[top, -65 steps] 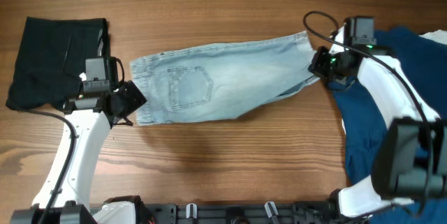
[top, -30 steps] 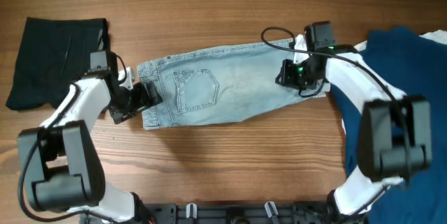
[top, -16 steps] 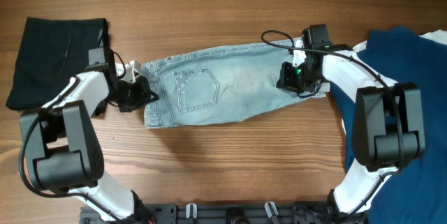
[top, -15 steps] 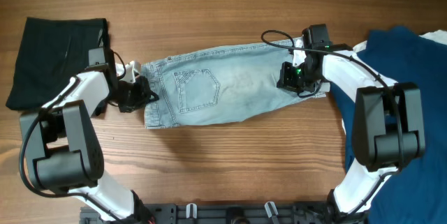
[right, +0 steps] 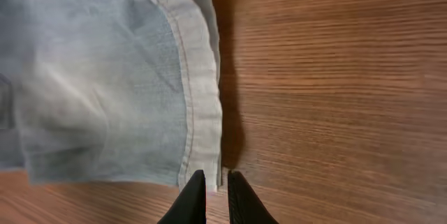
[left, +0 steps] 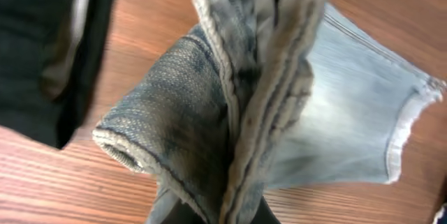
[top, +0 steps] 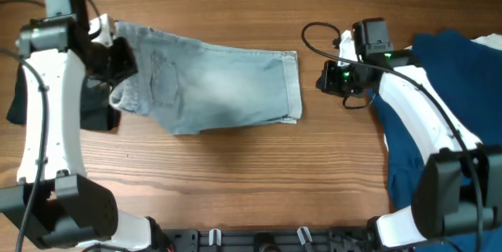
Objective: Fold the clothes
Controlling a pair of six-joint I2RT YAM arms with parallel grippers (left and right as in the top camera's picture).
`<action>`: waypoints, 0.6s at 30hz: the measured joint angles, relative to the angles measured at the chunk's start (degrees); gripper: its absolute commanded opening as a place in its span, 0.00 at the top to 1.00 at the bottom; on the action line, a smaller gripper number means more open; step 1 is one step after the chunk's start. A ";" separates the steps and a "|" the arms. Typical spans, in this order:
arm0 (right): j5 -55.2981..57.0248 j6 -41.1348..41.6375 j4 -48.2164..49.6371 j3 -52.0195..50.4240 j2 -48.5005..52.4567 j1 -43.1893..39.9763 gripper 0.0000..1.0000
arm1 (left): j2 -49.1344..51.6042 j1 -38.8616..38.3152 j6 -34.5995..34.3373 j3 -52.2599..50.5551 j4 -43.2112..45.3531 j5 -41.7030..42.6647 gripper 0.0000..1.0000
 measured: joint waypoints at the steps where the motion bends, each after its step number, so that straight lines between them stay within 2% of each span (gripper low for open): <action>1: 0.52 0.39 0.00 0.00 -0.04 0.00 0.88 | 0.22 -2.14 -1.46 -0.02 0.83 -0.26 0.96; 9: 2.58 2.73 -0.07 0.00 0.11 0.00 0.87 | 0.87 -20.81 -12.79 -0.13 14.60 -1.70 0.95; 14: 3.15 3.87 -0.52 0.00 0.11 0.00 0.87 | 5.68 -32.04 -18.69 -0.11 20.13 -8.76 0.96; 18: 4.57 5.33 -1.03 -0.24 0.13 0.00 0.96 | 12.74 -36.70 -20.48 -0.13 22.75 -10.64 0.96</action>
